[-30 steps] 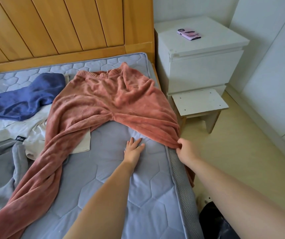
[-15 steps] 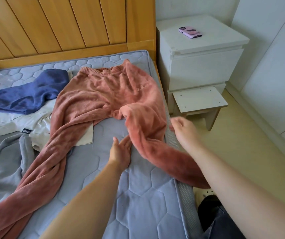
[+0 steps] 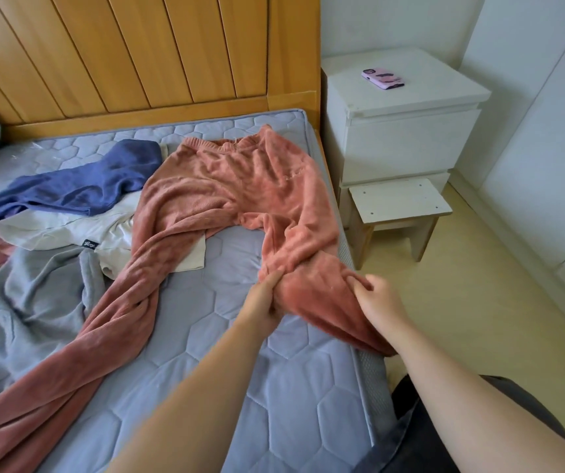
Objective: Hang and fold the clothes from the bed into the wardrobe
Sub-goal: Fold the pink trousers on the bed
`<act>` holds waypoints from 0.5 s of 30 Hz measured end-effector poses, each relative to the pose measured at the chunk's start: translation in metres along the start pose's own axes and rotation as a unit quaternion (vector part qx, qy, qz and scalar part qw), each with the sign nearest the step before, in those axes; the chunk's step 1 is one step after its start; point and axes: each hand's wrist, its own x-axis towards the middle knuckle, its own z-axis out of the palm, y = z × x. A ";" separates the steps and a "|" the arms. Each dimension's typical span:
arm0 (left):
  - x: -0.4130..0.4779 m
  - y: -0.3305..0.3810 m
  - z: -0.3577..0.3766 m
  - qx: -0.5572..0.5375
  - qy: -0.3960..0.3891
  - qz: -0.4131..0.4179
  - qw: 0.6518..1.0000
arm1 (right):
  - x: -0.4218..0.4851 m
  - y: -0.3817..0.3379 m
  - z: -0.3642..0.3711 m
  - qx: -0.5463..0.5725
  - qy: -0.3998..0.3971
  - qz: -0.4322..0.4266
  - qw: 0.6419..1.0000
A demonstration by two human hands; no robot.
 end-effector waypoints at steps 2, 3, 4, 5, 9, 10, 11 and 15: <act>-0.008 0.014 0.003 -0.081 -0.063 0.025 0.994 | -0.005 -0.016 -0.007 0.228 -0.048 0.082 0.969; -0.012 0.019 0.002 -0.125 -0.079 0.034 0.988 | -0.010 -0.018 -0.009 0.298 -0.091 0.117 0.943; -0.016 0.021 -0.001 -0.160 -0.087 0.034 0.983 | -0.017 -0.019 -0.010 0.317 -0.133 0.133 0.930; -0.021 0.020 -0.005 -0.185 -0.096 0.027 0.978 | -0.025 -0.018 -0.007 0.291 -0.153 0.150 0.932; -0.042 -0.002 -0.026 -0.074 -0.081 -0.031 0.993 | -0.046 -0.012 0.002 0.284 -0.179 0.241 0.911; -0.046 -0.004 -0.031 -0.020 -0.071 -0.041 0.996 | -0.050 -0.013 0.001 0.287 -0.206 0.251 0.901; -0.050 -0.005 -0.033 0.017 -0.056 -0.059 0.997 | -0.052 -0.013 0.000 0.277 -0.233 0.241 0.900; -0.066 0.013 -0.033 0.058 -0.068 -0.058 0.994 | -0.067 -0.014 -0.003 0.274 -0.269 0.175 0.906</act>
